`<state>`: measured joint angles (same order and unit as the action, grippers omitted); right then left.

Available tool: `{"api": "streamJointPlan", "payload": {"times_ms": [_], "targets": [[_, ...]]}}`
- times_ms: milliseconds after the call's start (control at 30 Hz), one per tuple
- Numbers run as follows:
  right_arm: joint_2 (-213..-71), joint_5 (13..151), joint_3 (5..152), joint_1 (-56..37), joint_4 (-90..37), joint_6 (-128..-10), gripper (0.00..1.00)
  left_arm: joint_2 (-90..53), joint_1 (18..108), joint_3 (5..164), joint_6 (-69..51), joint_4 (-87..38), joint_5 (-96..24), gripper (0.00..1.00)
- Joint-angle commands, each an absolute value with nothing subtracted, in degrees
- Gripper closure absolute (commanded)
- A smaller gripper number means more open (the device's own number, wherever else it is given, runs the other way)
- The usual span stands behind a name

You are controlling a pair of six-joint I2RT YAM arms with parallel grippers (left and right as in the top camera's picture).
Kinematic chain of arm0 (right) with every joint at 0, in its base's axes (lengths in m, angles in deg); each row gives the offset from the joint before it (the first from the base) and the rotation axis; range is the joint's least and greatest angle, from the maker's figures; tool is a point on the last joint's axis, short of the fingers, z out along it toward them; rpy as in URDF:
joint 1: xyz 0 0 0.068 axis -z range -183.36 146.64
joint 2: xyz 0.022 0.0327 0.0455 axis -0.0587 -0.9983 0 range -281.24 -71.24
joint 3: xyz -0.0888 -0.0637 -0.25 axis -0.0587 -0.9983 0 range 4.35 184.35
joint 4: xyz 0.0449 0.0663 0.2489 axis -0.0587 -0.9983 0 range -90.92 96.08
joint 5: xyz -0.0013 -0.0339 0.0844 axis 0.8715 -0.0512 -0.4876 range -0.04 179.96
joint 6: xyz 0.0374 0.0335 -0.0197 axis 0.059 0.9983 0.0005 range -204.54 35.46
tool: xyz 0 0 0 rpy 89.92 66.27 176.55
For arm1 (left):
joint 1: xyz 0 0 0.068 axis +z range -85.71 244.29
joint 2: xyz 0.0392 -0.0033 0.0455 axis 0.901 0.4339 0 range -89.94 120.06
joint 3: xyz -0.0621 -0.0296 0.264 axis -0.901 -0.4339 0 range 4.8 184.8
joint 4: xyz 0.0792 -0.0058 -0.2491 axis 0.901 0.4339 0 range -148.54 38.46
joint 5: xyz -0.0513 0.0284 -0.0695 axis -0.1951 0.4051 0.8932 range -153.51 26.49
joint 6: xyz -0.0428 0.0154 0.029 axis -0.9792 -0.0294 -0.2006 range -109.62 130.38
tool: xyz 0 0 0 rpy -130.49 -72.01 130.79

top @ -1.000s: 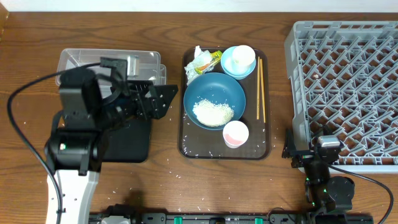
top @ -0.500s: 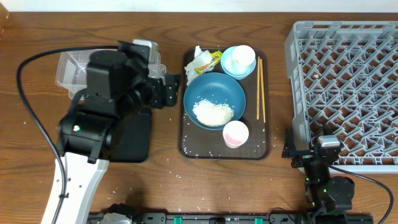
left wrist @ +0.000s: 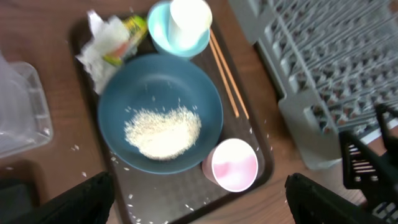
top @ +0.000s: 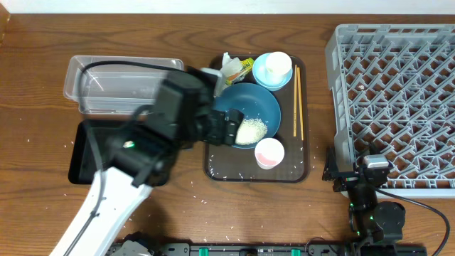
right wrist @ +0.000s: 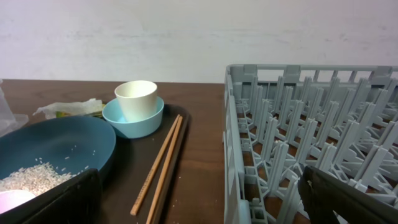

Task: Sort waste into correct bins and load items into the dishwasher rack
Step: 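Raise the left arm and move it over the teal plate, then grasp the rim of the teal rice plate with the left gripper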

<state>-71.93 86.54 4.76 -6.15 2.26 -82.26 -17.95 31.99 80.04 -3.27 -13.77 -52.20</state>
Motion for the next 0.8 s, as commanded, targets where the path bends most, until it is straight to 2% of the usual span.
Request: {"api": "streamJointPlan", "payload": {"times_ms": [0, 167, 433, 767], "targets": [[-71.6, 86.7, 4.7, -5.6, 2.0, -82.9, 0.01, -13.2, 28.1, 81.4, -6.6, -13.5, -58.7, 0.10], [-71.6, 86.7, 4.7, -5.6, 2.0, -82.9, 0.01, -3.7, 25.0, 86.0, -8.8, -11.1, -58.8, 0.10], [-71.6, 86.7, 4.7, -5.6, 2.0, -82.9, 0.01, 8.2, 24.6, 109.3, -4.9, 2.5, -60.7, 0.10], [-71.6, 86.7, 4.7, -5.6, 2.0, -82.9, 0.01, 8.8, 24.6, 110.1, -5.0, 3.3, -52.1, 0.09]]}}
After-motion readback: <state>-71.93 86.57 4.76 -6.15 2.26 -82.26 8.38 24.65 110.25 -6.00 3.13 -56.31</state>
